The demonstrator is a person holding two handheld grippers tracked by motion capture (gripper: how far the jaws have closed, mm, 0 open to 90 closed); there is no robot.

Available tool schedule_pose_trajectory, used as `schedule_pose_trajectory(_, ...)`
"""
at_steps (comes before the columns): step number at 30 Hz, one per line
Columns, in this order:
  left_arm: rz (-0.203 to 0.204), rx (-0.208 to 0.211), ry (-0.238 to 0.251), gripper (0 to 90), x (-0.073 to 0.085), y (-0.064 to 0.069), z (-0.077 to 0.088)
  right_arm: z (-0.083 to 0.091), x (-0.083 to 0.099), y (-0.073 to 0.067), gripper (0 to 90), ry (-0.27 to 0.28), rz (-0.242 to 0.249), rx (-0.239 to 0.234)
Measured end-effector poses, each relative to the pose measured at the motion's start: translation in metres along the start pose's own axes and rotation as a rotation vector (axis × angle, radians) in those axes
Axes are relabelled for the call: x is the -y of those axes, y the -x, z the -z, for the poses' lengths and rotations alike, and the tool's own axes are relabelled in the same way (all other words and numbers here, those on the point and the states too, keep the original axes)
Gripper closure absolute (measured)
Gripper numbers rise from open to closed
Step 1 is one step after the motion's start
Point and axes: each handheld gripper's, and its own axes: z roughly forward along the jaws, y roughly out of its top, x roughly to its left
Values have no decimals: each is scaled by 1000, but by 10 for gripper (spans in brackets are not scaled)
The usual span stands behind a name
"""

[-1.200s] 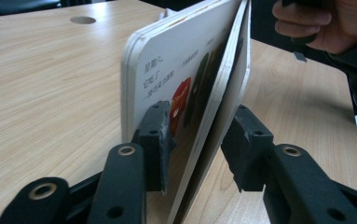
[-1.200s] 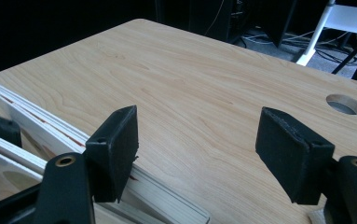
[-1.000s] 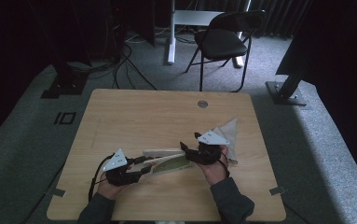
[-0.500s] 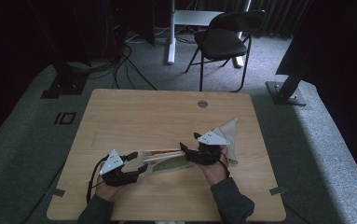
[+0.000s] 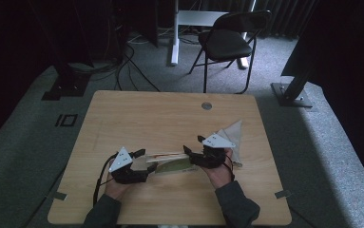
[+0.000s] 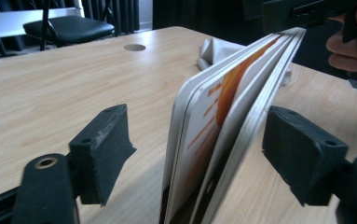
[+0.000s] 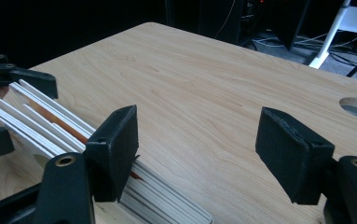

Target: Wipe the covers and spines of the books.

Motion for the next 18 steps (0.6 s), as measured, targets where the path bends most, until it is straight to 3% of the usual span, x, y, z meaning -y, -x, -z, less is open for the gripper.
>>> schedule_pose_trajectory(3, 4, 21, 8, 294, 0, 0, -4, 0, 0, 0, 295, -1, 1, -1)
schedule_pose_trajectory(7, -5, 53, 14, 451, 0, 1, -8, 1, 0, 0, 295, -2, 4, -2)
schedule_pose_trajectory(18, -20, 82, 24, 600, 2, -2, -8, 2, 0, 3, 300, -3, -3, -7)
